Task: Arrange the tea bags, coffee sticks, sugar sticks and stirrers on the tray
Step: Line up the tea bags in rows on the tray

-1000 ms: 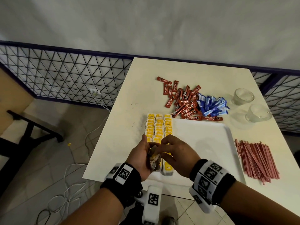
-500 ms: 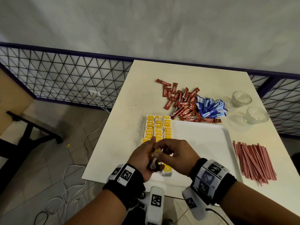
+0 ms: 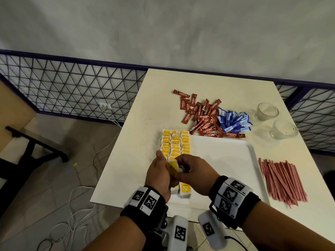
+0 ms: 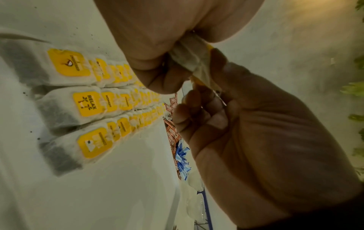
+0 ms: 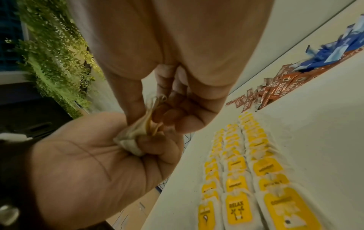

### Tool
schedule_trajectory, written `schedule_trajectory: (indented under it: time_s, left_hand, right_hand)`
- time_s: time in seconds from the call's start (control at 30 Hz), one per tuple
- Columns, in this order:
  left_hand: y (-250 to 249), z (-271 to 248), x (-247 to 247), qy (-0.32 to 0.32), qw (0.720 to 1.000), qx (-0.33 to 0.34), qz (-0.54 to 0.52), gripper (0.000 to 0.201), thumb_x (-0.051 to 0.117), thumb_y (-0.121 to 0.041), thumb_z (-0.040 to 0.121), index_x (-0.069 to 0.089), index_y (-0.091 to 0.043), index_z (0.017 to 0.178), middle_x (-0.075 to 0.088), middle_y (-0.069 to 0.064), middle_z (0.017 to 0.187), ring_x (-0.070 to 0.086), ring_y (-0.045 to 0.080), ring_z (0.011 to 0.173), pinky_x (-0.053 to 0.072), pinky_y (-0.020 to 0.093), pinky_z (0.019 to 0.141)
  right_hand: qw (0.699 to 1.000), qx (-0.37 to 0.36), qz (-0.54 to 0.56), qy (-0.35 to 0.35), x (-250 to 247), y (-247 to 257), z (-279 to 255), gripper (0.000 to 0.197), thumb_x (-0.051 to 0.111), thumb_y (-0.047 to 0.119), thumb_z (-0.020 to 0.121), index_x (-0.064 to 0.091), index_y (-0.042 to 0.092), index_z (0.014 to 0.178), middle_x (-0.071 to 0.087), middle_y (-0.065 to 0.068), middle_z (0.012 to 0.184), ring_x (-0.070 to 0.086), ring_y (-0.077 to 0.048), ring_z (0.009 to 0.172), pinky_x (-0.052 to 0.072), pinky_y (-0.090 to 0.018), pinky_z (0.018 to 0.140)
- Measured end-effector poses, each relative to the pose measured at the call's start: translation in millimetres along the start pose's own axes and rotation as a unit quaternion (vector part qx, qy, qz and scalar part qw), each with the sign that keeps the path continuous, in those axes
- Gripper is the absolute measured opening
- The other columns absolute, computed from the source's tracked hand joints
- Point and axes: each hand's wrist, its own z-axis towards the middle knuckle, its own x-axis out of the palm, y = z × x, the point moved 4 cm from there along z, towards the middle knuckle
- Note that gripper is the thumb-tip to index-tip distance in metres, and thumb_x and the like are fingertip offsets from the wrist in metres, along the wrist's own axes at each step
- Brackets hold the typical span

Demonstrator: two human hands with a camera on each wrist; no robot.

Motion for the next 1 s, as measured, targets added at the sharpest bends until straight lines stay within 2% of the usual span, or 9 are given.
schedule_trajectory:
  time_s: [0.1,0.33,0.47,0.57,0.7,0.77,0.83,0.87,1.0]
  left_hand:
    - [-2.0,3.3,0.0,-0.01,0.999,-0.016,-0.038,0.057,0.031,-0.053,0.099,0.06,-0.007,0.113,0.07,0.02,0.094,0.068,0.031,0.079,0.055,0.036,0.065]
    - [-4.1,5.0,-5.6,-0.067,0.989,-0.067,-0.111,0.06,0.031,-0.061,0.095,0.059,-0.008,0.1,0.066,0.014,0.087,0.065,0.032,0.08,0.055,0.041,0.073]
    - [-3.4,12.2,-12.4,-0.095,0.98,-0.073,-0.16,0.062,0.032,-0.063,0.094,0.051,-0.01,0.069,0.045,0.006,0.05,0.045,0.02,0.043,0.042,0.026,0.051]
    - [-9.9,19.1,-20.9,-0.084,0.982,-0.057,-0.159,0.06,0.035,-0.062,0.094,0.043,-0.014,0.06,0.033,0.003,0.053,0.026,0.017,0.041,0.025,0.02,0.039]
    - [-31.7,19.9,-23.9,0.048,0.995,0.077,0.046,0.033,0.054,-0.034,0.095,0.052,-0.016,0.068,0.038,-0.001,0.046,0.032,0.015,0.038,0.029,0.024,0.044]
    - [-39.4,15.1,-12.9,0.157,0.936,0.172,0.264,0.009,0.071,-0.024,0.084,0.066,-0.025,0.077,0.05,-0.001,0.048,0.047,0.014,0.041,0.037,0.026,0.047]
    - [-37.8,10.8,-3.5,0.217,0.854,0.215,0.422,0.013,0.079,-0.037,0.07,0.073,-0.027,0.077,0.064,0.003,0.061,0.059,0.011,0.057,0.048,0.03,0.057]
    - [-36.8,11.2,-2.2,0.22,0.837,0.221,0.45,0.023,0.076,-0.046,0.064,0.074,-0.026,0.075,0.068,0.002,0.067,0.063,0.01,0.064,0.051,0.033,0.064]
    - [-33.3,14.2,-9.3,0.198,0.852,0.237,0.422,0.046,0.062,-0.062,0.064,0.074,-0.018,0.071,0.07,0.009,0.071,0.066,0.027,0.075,0.051,0.046,0.075]
  right_hand:
    - [1.0,0.006,-0.009,0.008,1.9,-2.2,1.1,0.016,0.067,0.027,0.083,0.055,0.037,0.083,0.062,0.009,0.078,0.057,-0.011,0.071,0.047,-0.028,0.069]
    - [0.996,0.012,0.091,0.003,-4.3,-3.4,0.2,0.016,0.061,0.018,0.091,0.06,0.031,0.081,0.065,0.002,0.071,0.061,-0.013,0.064,0.053,-0.039,0.073]
    - [0.989,-0.008,0.144,-0.035,-18.2,-2.7,-1.1,0.018,0.058,0.015,0.093,0.064,0.027,0.081,0.063,0.005,0.068,0.058,-0.012,0.061,0.051,-0.036,0.067]
    - [0.993,-0.012,0.099,-0.058,-34.2,-3.6,0.8,0.016,0.063,0.019,0.09,0.064,0.032,0.08,0.064,0.007,0.071,0.059,-0.011,0.065,0.051,-0.035,0.069]
    - [0.997,-0.021,-0.047,-0.063,-48.4,-0.1,4.4,0.011,0.07,0.029,0.084,0.061,0.035,0.082,0.058,0.013,0.067,0.053,0.0,0.064,0.04,-0.012,0.062]
    - [0.994,-0.038,-0.083,-0.052,-48.8,6.4,5.6,0.006,0.071,0.033,0.081,0.067,0.032,0.086,0.056,0.015,0.063,0.052,0.004,0.063,0.037,-0.009,0.058]
    - [0.993,-0.062,-0.095,-0.038,-44.8,12.8,7.4,0.008,0.071,0.035,0.081,0.07,0.031,0.088,0.058,0.017,0.067,0.053,0.003,0.066,0.037,-0.008,0.059]
    - [0.992,-0.07,-0.095,-0.037,-43.4,15.7,8.2,0.008,0.071,0.034,0.081,0.07,0.031,0.088,0.06,0.018,0.07,0.054,0.002,0.068,0.036,-0.008,0.059]
    - [0.992,-0.074,-0.093,-0.043,-39.3,16.8,8.7,0.006,0.065,0.032,0.087,0.07,0.03,0.091,0.061,0.019,0.074,0.054,-0.001,0.071,0.038,-0.014,0.063]
